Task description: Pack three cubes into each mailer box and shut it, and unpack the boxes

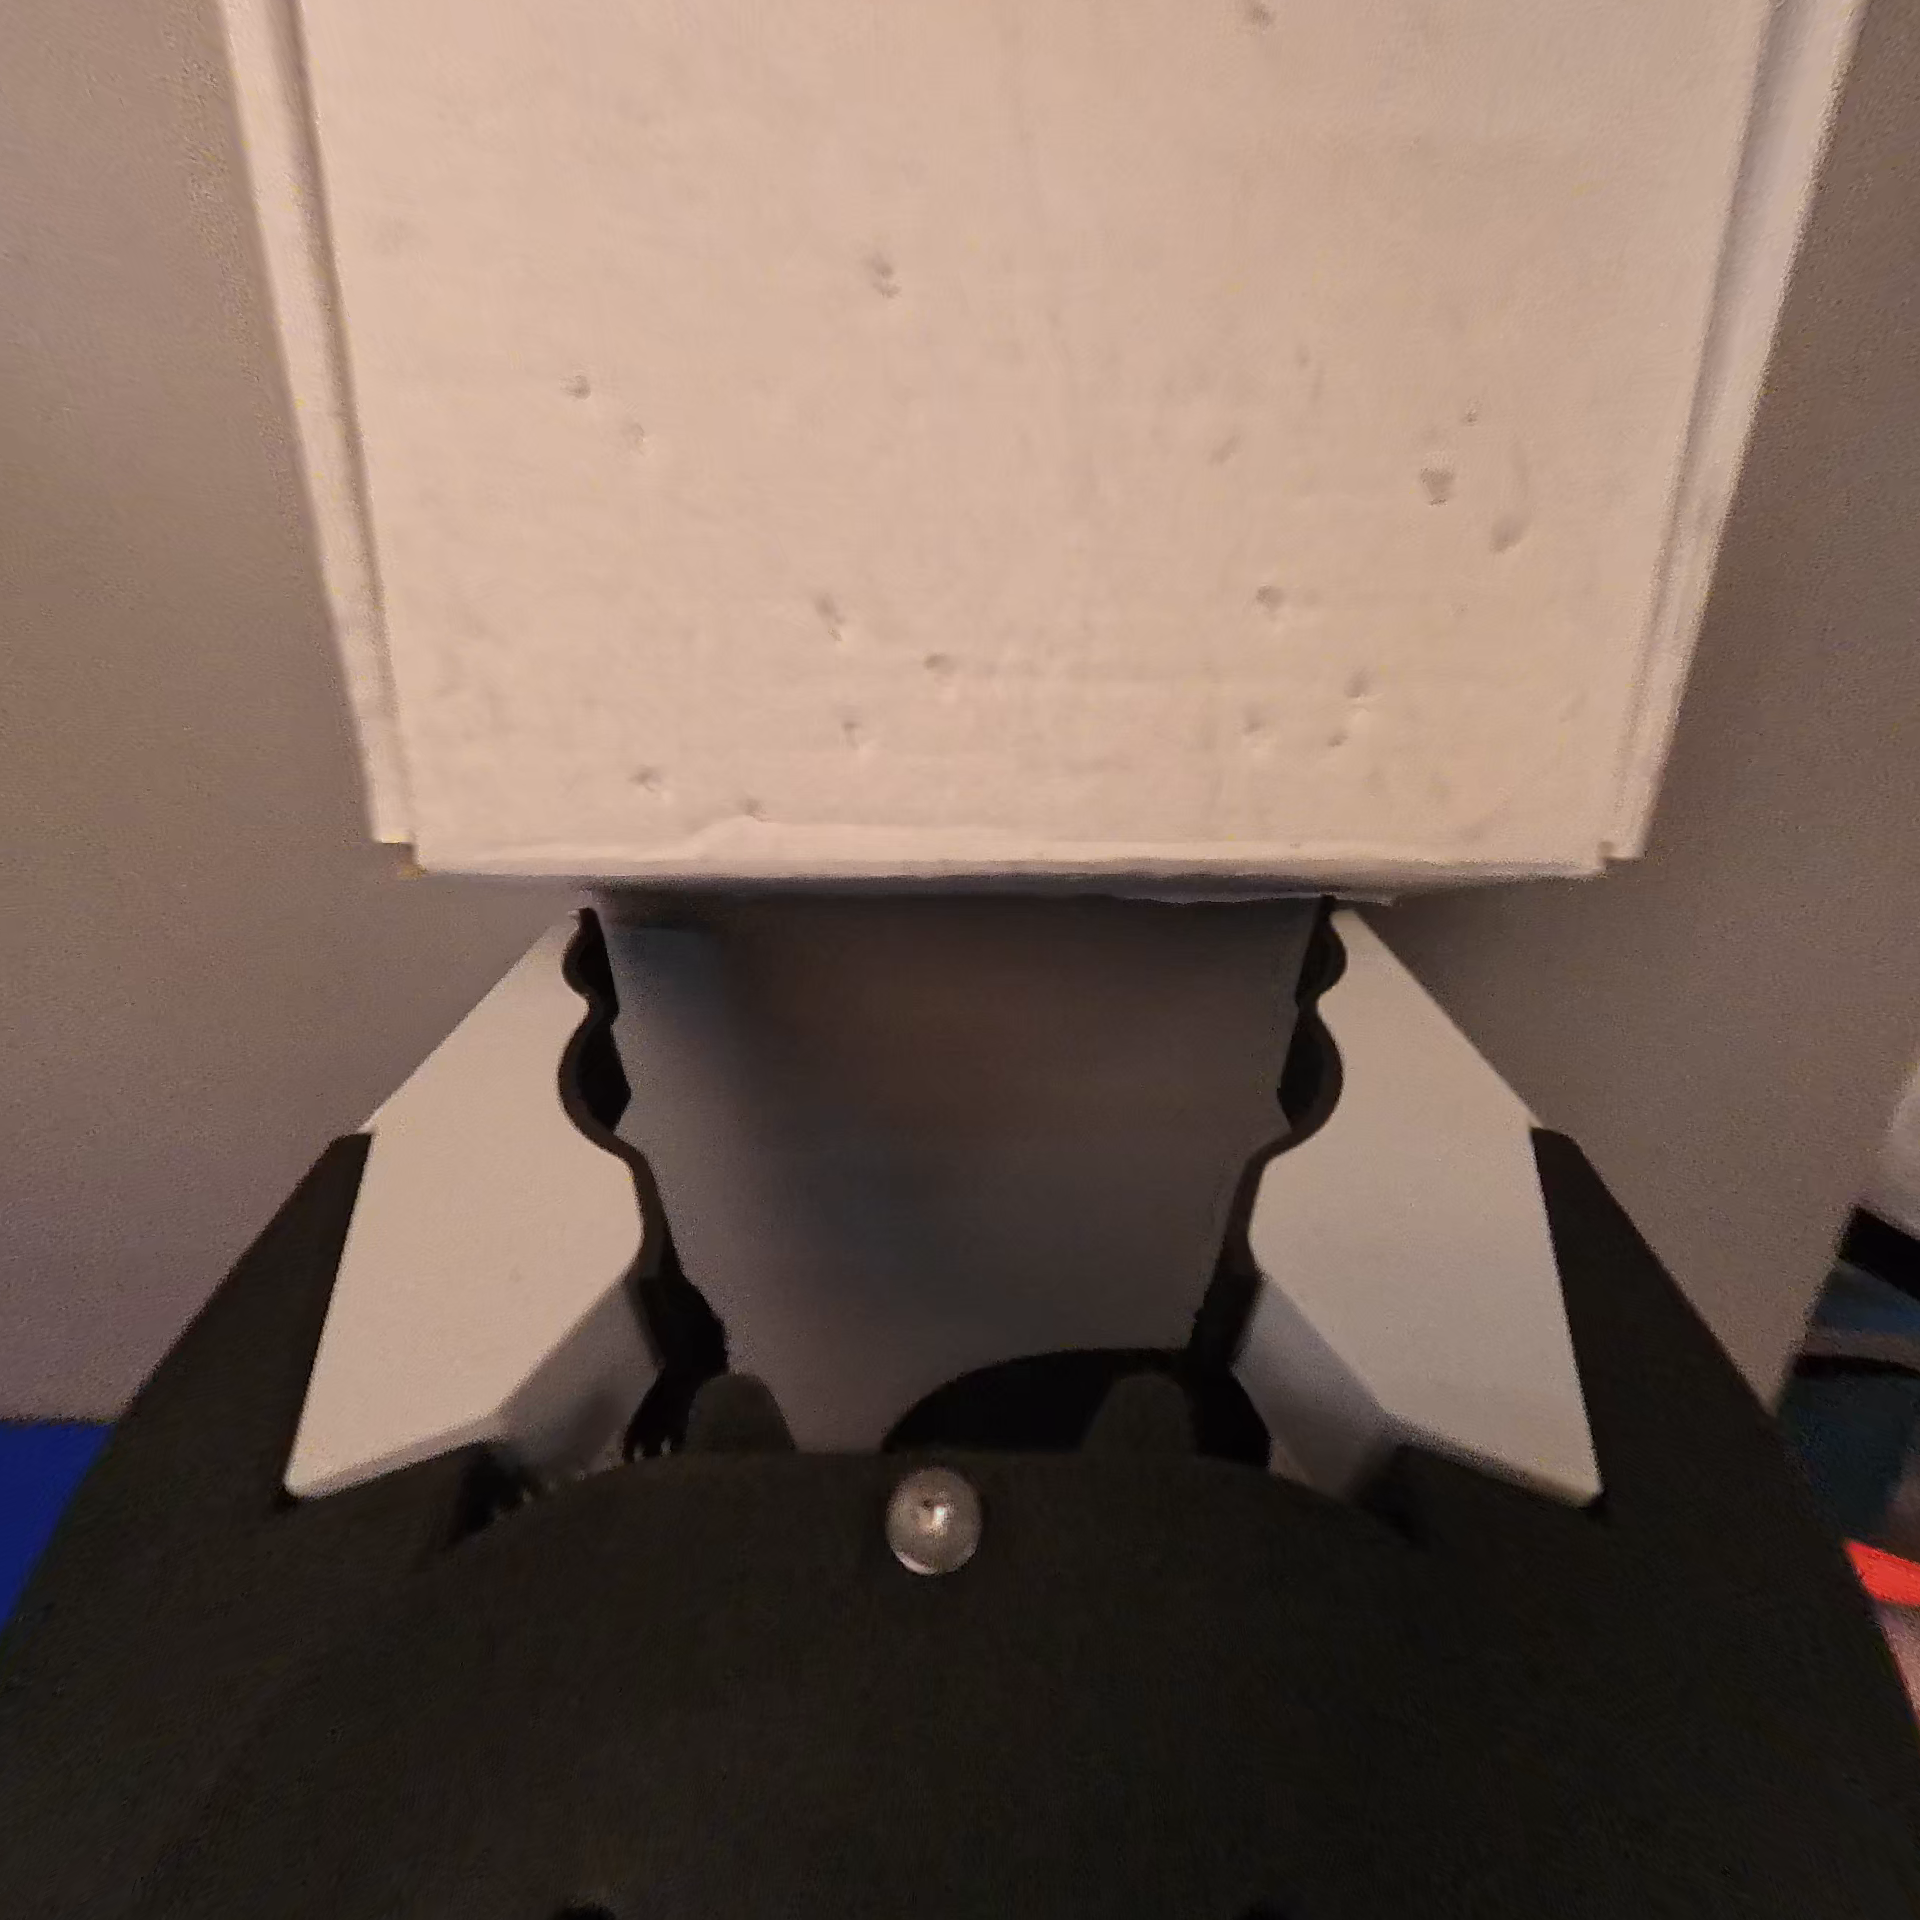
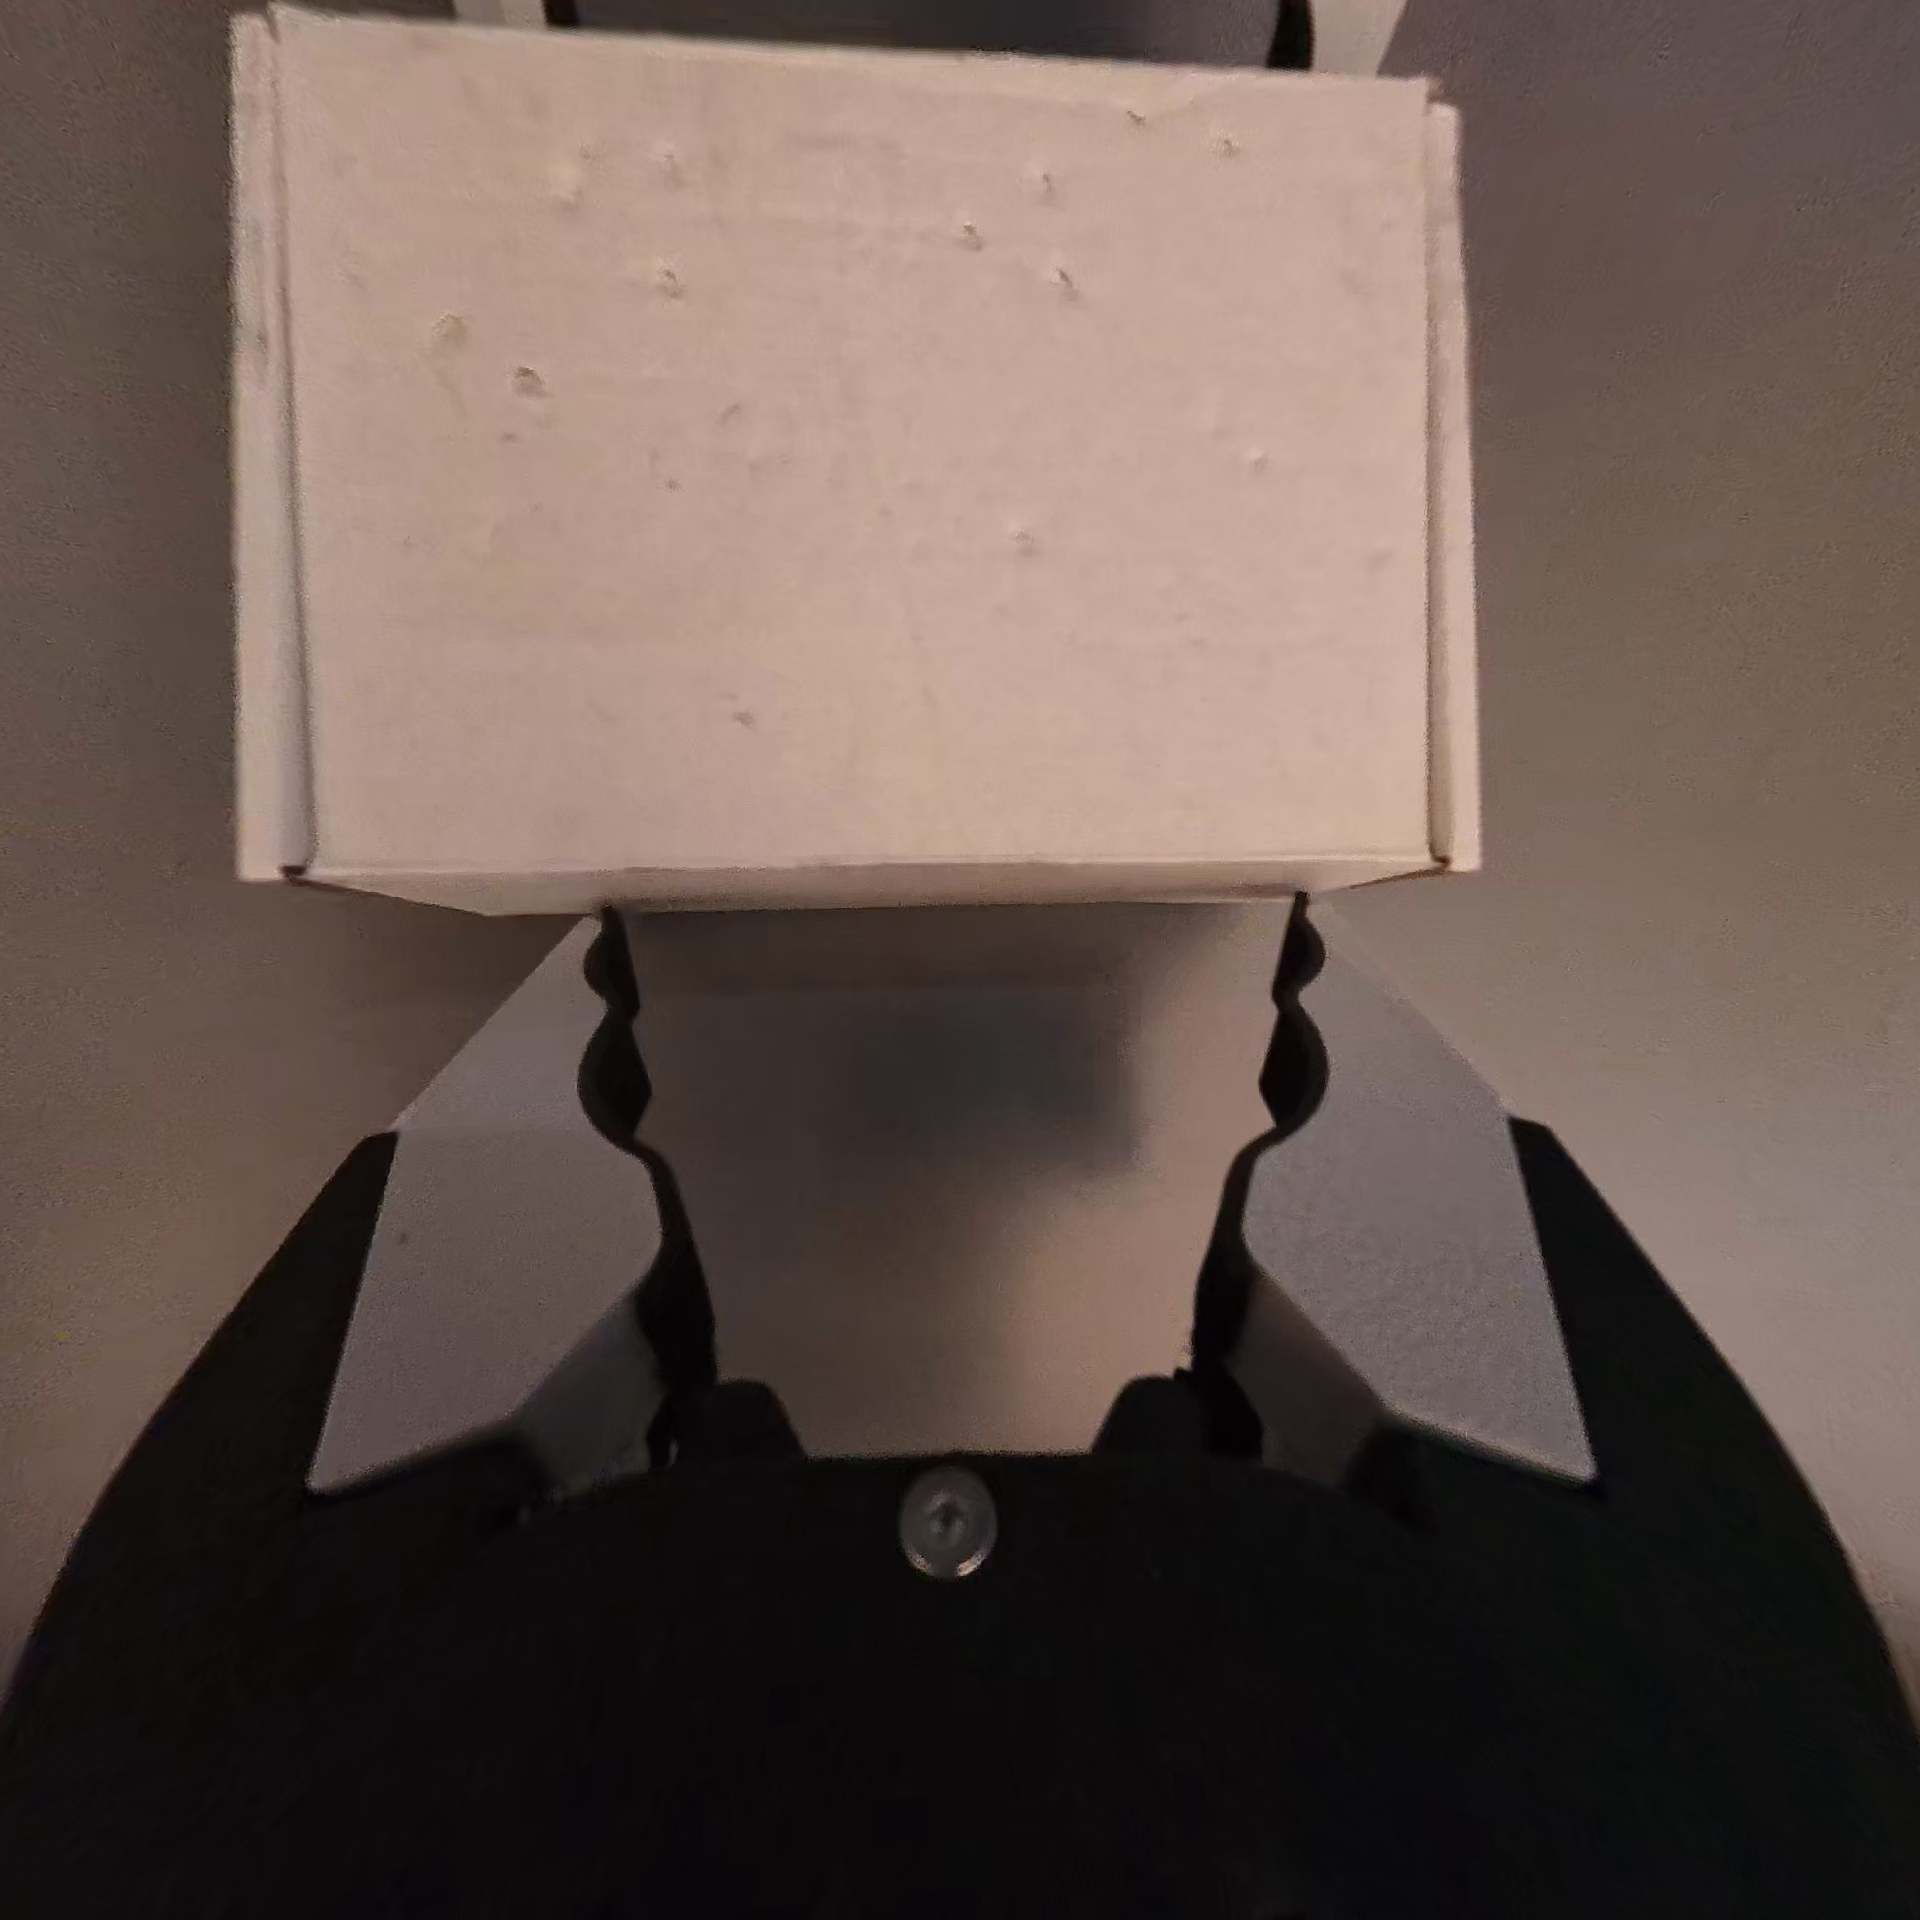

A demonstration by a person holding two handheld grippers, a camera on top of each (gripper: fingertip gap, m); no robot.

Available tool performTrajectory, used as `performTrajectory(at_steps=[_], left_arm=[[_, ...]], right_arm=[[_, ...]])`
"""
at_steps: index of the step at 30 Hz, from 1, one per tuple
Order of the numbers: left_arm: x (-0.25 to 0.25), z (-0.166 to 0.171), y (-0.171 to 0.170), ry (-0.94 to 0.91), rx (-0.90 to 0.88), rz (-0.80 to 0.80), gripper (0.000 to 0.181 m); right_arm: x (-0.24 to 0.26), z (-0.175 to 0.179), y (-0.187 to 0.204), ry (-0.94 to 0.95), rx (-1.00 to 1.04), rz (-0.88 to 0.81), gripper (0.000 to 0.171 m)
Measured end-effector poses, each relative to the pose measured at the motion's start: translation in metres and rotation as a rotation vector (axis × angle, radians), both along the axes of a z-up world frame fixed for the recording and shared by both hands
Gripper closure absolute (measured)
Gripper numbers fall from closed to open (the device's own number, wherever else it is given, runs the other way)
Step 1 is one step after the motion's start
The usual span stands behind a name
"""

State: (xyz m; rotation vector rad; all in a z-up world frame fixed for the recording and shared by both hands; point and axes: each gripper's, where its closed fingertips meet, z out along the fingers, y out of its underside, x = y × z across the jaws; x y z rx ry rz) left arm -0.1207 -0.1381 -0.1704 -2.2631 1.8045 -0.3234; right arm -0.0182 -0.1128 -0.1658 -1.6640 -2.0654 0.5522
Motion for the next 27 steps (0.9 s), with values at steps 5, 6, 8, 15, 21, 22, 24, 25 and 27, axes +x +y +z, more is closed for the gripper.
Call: performTrajectory(at_steps=[5, 6, 8, 15, 21, 22, 24, 25, 27], left_arm=[[-0.003, -0.004, -0.004, 0.051, 0.021, -0.022, 0.043], [-0.002, -0.005, -0.004, 0.06, 0.019, -0.023, 0.042], [0.0, -0.005, -0.003, 0.055, 0.023, -0.022, 0.041], [0.004, -0.007, -0.001, 0.052, 0.016, -0.002, 0.041], [0.008, -0.008, 0.001, 0.054, 0.015, 0.007, 0.041], [0.008, -0.008, 0.001, 0.053, 0.015, 0.007, 0.04], [0.007, -0.008, 0.001, 0.043, 0.016, 0.004, 0.04], [0.006, -0.008, 0.001, 0.037, 0.016, 0.0, 0.04], [0.007, -0.008, -0.001, 0.025, 0.003, 0.001, 0.037]], right_arm=[[-0.003, 0.002, -0.005, 0.013, -0.016, 0.014, 0.047], [-0.003, 0.002, -0.005, 0.016, -0.016, 0.014, 0.047], [-0.003, 0.001, -0.003, 0.016, -0.008, 0.015, 0.046], [-0.005, 0.003, 0.0, 0.057, -0.031, 0.017, 0.047], [-0.007, 0.004, 0.0, 0.084, -0.034, 0.011, 0.048], [-0.007, 0.004, 0.001, 0.087, -0.035, 0.011, 0.048], [-0.006, 0.003, 0.001, 0.088, -0.038, 0.01, 0.047], [-0.005, 0.003, 0.002, 0.09, -0.039, 0.003, 0.043], [-0.004, 0.0, 0.007, 0.082, -0.018, -0.018, 0.03]])
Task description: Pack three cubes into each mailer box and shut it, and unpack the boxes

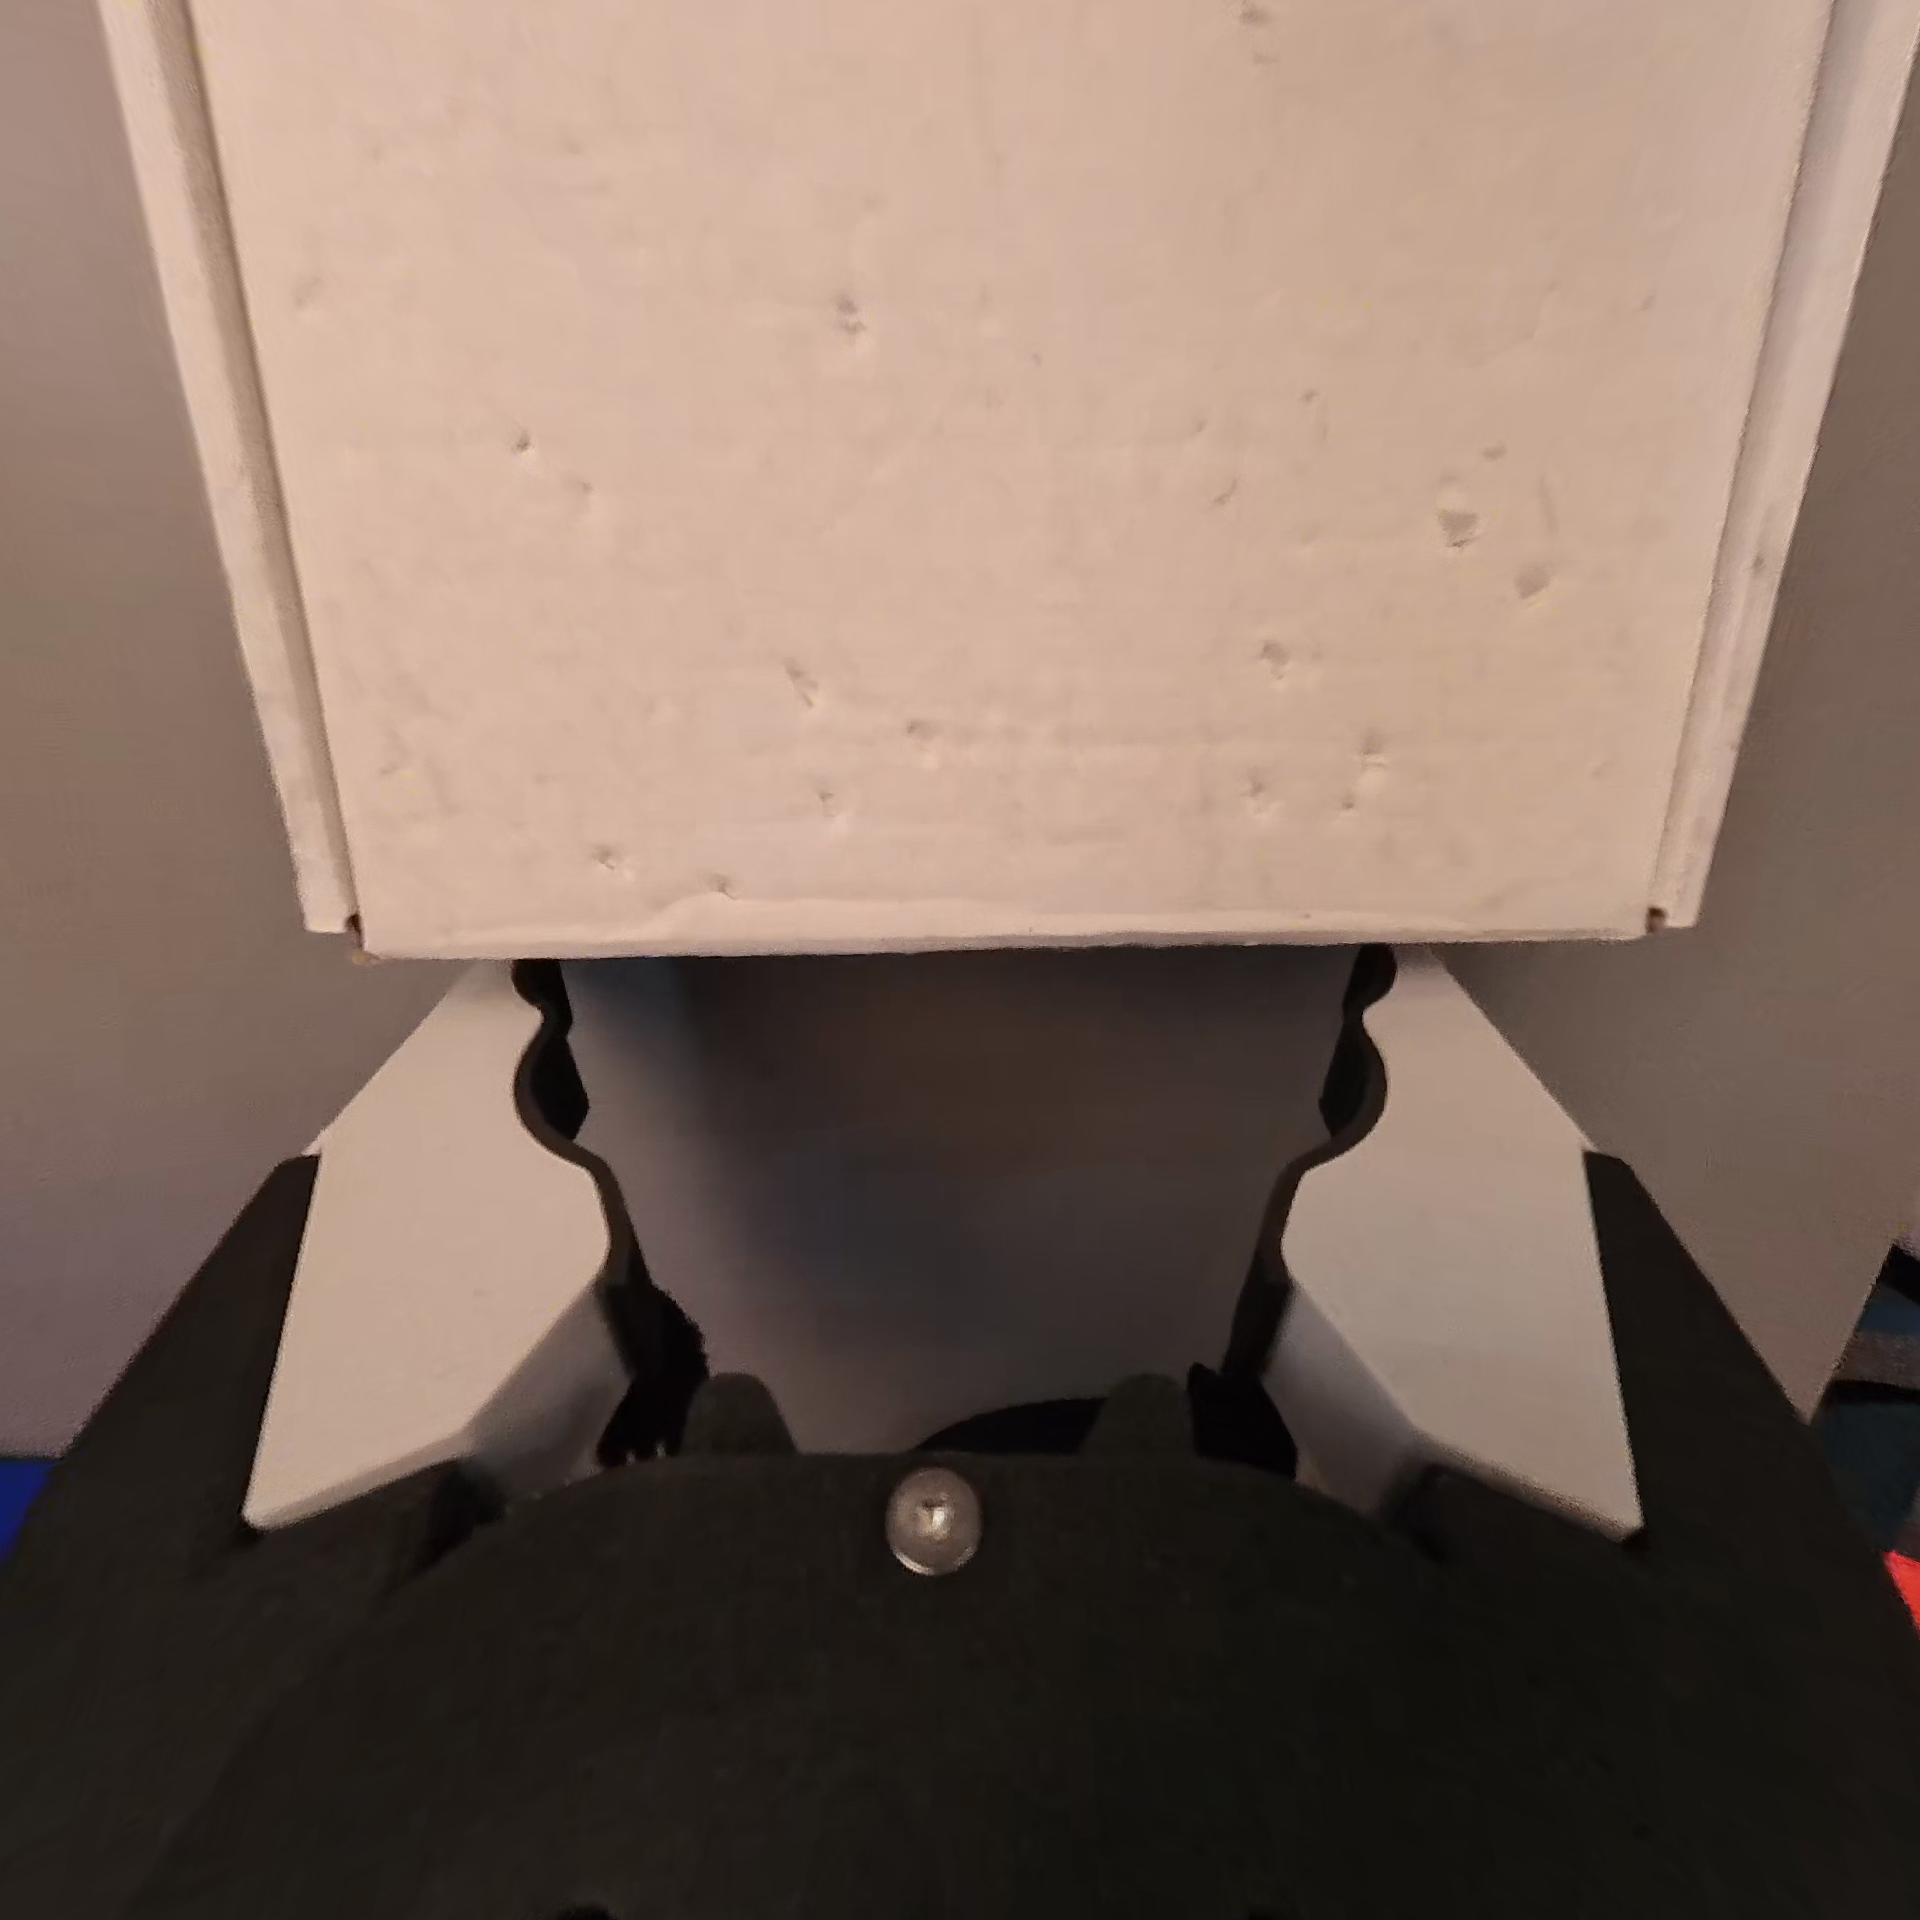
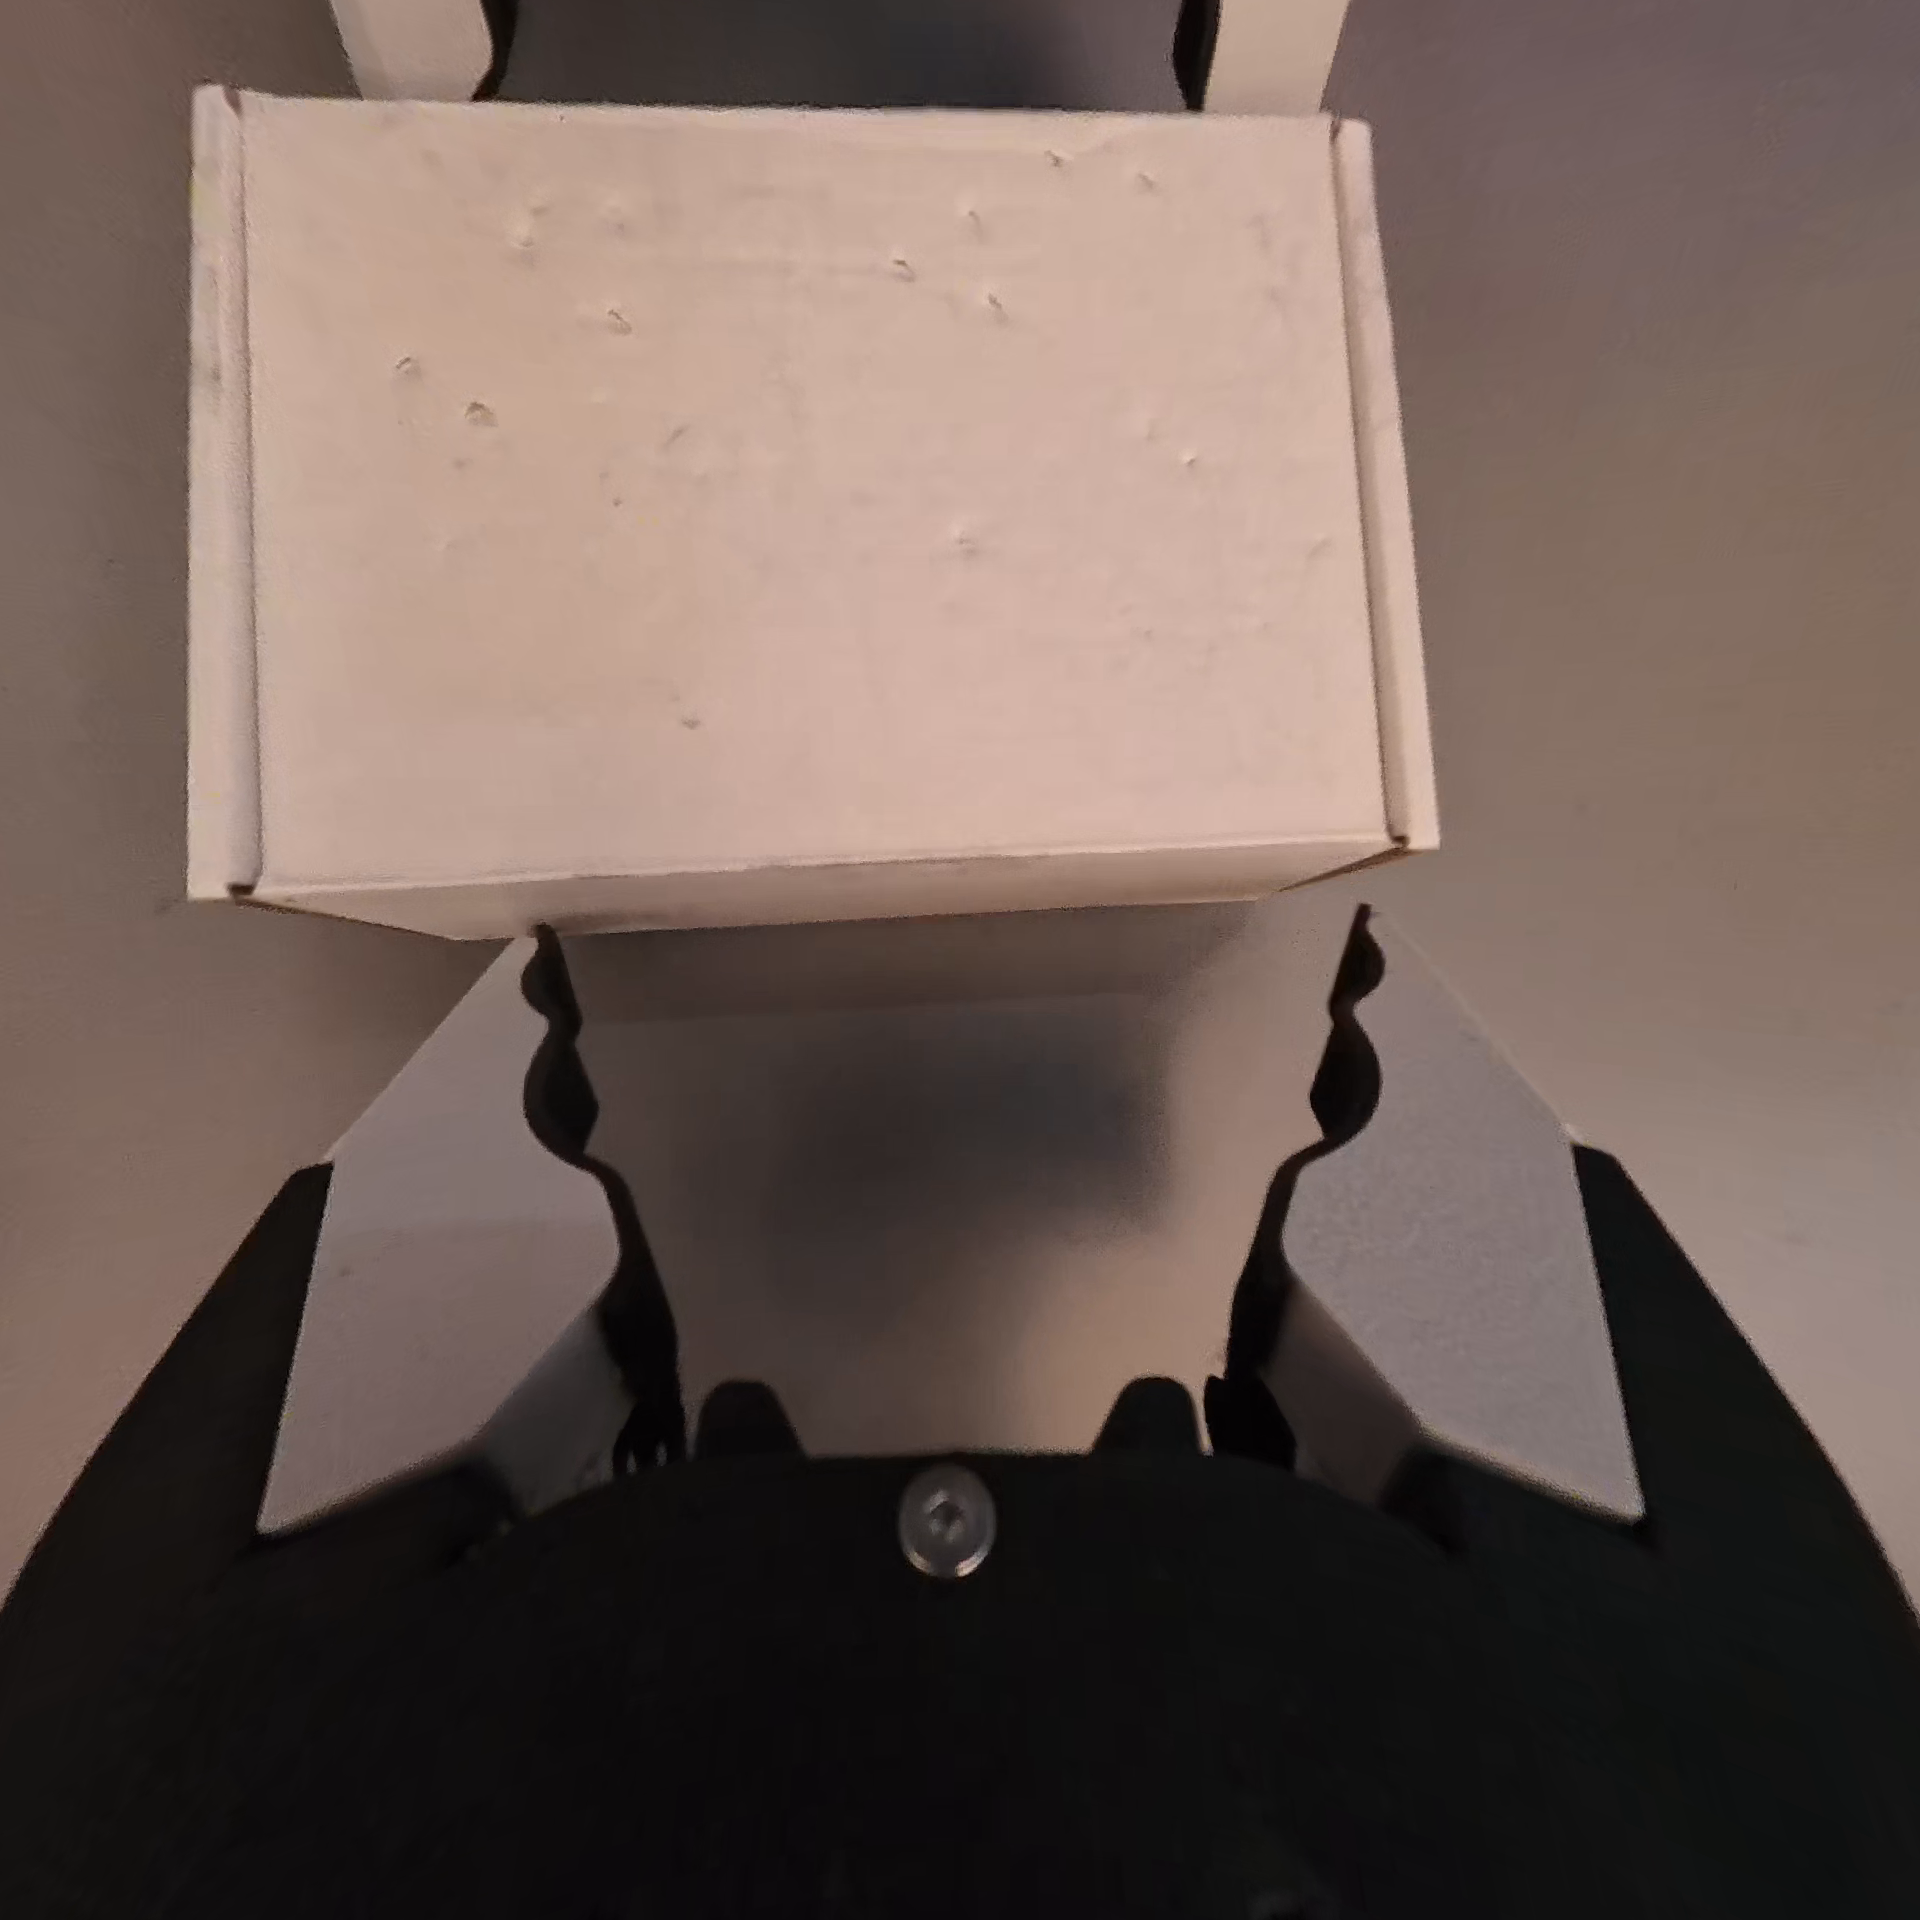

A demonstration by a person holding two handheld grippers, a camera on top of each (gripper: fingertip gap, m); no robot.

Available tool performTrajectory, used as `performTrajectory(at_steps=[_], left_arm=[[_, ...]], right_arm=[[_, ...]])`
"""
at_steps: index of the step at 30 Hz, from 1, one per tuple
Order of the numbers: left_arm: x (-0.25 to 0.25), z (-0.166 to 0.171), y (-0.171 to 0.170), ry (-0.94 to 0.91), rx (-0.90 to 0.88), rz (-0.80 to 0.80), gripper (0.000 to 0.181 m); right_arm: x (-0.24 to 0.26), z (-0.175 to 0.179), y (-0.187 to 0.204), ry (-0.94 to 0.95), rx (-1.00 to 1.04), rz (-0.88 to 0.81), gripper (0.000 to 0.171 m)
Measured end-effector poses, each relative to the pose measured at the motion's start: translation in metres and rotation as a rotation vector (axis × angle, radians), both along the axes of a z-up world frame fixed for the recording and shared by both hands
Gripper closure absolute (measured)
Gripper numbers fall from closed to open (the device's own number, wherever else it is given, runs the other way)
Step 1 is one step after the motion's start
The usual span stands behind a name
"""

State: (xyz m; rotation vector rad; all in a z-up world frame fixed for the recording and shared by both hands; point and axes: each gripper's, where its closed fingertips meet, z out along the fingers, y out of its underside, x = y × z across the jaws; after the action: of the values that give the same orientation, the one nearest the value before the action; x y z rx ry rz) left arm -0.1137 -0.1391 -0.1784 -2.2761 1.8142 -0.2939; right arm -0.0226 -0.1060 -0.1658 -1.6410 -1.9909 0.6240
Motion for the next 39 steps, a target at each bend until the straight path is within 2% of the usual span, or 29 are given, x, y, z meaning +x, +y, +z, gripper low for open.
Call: performTrajectory(at_steps=[6, 12, 16, 30, 39], left_arm=[[-0.002, 0.0, -0.007, 0.016, -0.022, -0.013, 0.032], [-0.005, 0.006, -0.009, -0.005, -0.054, 0.009, 0.047], [-0.004, 0.004, -0.014, 0.025, -0.051, -0.012, 0.039], [-0.004, 0.003, -0.01, 0.06, -0.058, -0.004, 0.039], [0.001, 0.015, -0.007, -0.103, -0.1, -0.003, 0.041]], right_arm=[[-0.004, -0.001, -0.011, 0.007, -0.025, 0.042, 0.033], [0.003, -0.003, -0.016, -0.029, -0.086, 0.038, 0.044], [-0.002, -0.001, -0.021, -0.029, -0.069, 0.046, 0.042], [-0.007, 0.002, -0.017, -0.026, -0.066, 0.054, 0.044], [-0.003, 0.003, -0.015, 0.009, -0.139, 0.027, 0.043]])
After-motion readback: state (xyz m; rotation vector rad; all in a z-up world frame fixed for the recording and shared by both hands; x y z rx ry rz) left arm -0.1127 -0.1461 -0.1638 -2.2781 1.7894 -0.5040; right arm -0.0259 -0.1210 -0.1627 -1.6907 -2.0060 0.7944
